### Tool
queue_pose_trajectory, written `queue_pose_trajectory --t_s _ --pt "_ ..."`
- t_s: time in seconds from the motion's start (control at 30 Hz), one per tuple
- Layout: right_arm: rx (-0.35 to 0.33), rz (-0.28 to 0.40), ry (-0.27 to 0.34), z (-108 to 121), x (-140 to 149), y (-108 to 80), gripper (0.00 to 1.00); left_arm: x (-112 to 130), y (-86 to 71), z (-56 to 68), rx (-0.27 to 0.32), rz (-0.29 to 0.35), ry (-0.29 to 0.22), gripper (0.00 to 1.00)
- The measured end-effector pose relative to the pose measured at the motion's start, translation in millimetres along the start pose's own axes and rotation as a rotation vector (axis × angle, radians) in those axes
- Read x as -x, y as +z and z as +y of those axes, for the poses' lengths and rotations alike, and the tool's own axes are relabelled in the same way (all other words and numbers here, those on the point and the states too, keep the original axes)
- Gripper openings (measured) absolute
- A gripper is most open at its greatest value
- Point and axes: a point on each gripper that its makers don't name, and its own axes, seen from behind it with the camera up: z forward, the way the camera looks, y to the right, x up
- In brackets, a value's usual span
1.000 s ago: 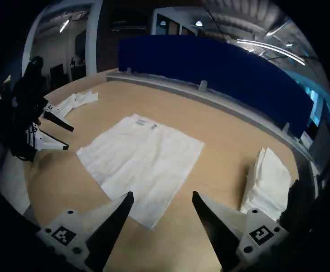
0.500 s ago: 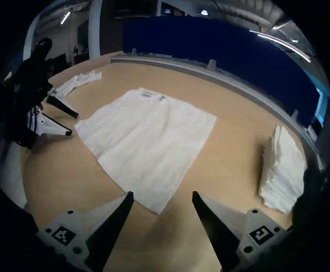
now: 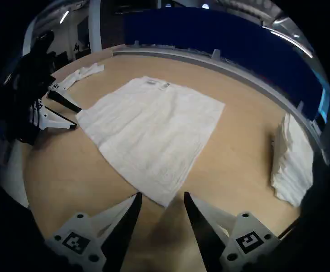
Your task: Fold towel
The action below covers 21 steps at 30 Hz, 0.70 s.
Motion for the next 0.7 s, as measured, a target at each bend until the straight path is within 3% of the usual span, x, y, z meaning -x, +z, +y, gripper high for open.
queue_pose_trajectory --t_s 0.27,0.7 --pt "-0.014 -0.009 0.003 -5.2 6.9 1.7 0.45 1.4 -0.2 -1.1 -0.01 -0.005 -0.019 0.6" --pt "-0.019 -0.014 0.001 -8.4 8.4 1.2 0.37 1.6 -1.7 -0.1 -0.001 -0.028 -0.028 0.52"
